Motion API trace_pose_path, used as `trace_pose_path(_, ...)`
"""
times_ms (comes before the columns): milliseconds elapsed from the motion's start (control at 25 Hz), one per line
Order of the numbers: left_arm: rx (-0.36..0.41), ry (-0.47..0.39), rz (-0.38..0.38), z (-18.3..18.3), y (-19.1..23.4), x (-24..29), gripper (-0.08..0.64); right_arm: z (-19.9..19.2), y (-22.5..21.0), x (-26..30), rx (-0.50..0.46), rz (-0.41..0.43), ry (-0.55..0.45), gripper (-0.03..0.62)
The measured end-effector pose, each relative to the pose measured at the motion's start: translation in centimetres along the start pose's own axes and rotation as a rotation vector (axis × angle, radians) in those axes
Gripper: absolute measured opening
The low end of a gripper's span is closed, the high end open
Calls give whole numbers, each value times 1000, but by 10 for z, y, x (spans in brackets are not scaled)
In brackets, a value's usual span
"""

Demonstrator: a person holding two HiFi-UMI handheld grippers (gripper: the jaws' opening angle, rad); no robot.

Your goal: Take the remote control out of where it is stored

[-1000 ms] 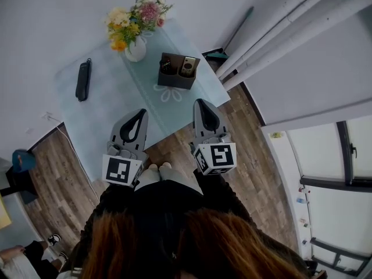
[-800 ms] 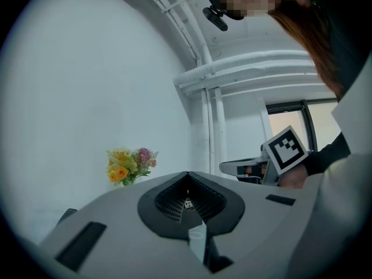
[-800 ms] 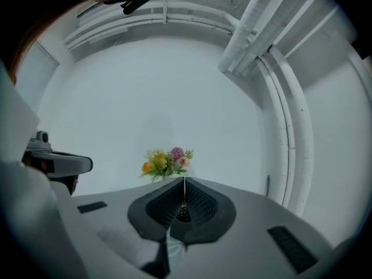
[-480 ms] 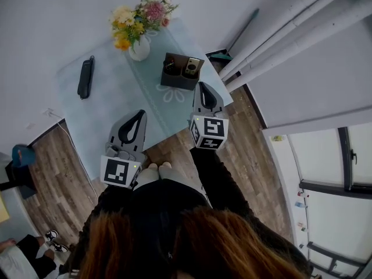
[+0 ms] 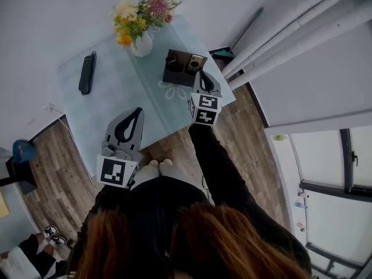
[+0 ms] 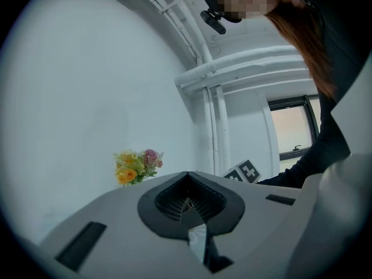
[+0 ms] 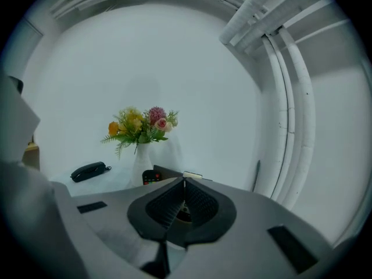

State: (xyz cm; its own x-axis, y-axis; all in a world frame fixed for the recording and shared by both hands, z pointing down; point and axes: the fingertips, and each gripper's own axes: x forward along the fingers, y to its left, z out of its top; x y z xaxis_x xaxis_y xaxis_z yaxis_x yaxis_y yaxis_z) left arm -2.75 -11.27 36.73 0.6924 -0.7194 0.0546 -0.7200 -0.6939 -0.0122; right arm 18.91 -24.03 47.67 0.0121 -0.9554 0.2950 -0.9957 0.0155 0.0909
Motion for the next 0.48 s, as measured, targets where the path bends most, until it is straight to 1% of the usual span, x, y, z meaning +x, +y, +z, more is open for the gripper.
trace_pose_path(360,1,3,35,4,6,-5,5,-18,-6,39,56,-39,48,18)
trace_pose_path(480,3,1,40,3,6,-7,5,-19,-7,49,64,-52,61,45)
